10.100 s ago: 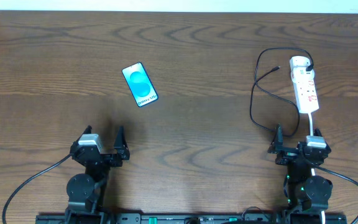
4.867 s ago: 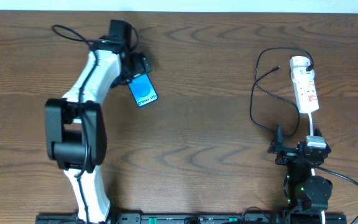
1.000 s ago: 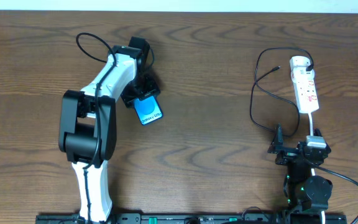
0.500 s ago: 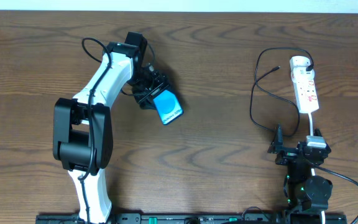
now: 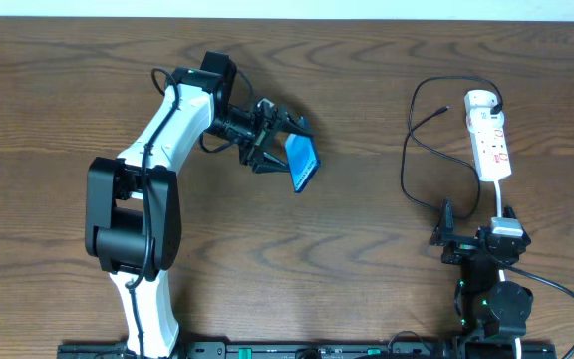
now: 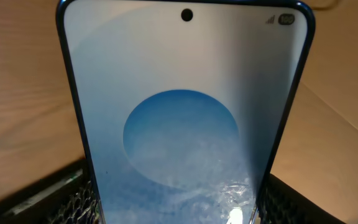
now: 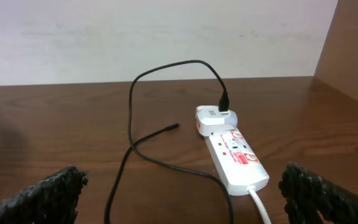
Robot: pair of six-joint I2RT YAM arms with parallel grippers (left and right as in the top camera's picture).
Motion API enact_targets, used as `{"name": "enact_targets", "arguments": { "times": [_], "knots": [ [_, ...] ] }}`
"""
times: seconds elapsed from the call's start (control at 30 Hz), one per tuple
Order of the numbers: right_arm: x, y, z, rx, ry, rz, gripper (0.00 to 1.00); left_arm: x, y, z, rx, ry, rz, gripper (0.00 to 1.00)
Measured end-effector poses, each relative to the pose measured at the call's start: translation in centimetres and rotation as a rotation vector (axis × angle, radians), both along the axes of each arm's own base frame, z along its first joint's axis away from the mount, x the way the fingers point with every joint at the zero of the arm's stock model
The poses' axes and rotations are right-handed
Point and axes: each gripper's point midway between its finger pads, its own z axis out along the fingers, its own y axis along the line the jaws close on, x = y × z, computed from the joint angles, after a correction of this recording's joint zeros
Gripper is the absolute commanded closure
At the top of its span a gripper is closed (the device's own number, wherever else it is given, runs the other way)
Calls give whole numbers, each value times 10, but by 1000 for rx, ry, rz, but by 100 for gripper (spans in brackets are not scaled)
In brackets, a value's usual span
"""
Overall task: Plug charger to phone and switch on socket
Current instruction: 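Lift the phone with the left gripper and tilt it upright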
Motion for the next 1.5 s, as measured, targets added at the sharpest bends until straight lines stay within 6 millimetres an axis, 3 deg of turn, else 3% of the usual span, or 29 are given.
{"name": "enact_targets", "arguments": {
  "times": [0.2,0.83,0.97,1.1,1.33,1.43,1.5],
  "knots": [
    [0,0,0,0,0,0,1,-1,-4,10,-60,13,-1,30],
    [0,0,0,0,0,0,1,-1,-4,11,-70,14,-2,30],
    [1,2,8,18,-36,13,1,-1,-5,13,-78,13,-3,30],
    [2,22,12,207,-58,121,1,-1,-5,14,-84,15,-3,30],
    [-11,85,11,817,68,435,1,-1,-5,14,-88,15,-3,30],
    [-12,88,14,917,80,450,1,-1,-5,14,-88,15,-3,30],
    [-13,89,31,878,14,486,1,-1,-5,14,-88,15,-3,30]
  ]
}}
